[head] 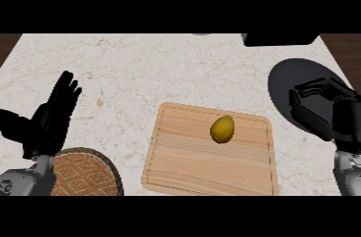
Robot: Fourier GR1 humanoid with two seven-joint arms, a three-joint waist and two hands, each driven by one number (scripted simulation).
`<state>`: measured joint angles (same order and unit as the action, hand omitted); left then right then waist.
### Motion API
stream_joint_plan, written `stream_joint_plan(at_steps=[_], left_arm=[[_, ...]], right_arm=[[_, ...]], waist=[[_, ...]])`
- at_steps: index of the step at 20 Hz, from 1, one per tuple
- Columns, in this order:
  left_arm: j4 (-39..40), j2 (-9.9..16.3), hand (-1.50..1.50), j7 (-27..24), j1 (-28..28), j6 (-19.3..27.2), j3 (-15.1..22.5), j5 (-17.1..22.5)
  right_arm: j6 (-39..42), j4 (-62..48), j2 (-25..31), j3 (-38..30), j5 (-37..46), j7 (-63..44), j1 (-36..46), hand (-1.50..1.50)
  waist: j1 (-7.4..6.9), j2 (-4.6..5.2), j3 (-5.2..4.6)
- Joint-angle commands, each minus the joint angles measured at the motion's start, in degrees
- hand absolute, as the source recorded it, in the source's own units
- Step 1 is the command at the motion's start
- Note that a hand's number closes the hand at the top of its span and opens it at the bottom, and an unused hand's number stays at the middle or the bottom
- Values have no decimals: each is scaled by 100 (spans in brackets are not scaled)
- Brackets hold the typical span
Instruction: Pick the lemon from the cutting board and place it in the pan
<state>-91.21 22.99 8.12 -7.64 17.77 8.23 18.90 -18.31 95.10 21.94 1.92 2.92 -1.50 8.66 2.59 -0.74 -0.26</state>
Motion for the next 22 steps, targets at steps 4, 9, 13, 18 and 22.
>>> stream_joint_plan(at_steps=[4, 9, 13, 18, 22], left_arm=[[-289, 74, 0, 202, 77, -7, -148, 71], [246, -39, 0, -5, -153, -269, -162, 21], [296, -312, 0, -62, -175, -193, -70, -90], [328, -38, 0, 16, -290, -536, -301, 95], [115, -380, 0, 199, -329, -128, 40, -241]], right_arm=[[-797, 1657, 392, 421, 1633, -721, -2094, -150], [-137, 2732, 885, 845, 2624, -1944, -2130, -150], [794, 2912, 1163, 789, 2721, -3022, -1344, -150], [1951, 2526, 1355, 1363, 3050, -4353, -317, -150], [3018, 2178, 1353, 1512, 2594, -5070, 613, -150]], waist=[[-24, 8, 13], [-154, 68, 10], [-263, 82, 14], [-398, 103, 6], [-388, 89, 14]])
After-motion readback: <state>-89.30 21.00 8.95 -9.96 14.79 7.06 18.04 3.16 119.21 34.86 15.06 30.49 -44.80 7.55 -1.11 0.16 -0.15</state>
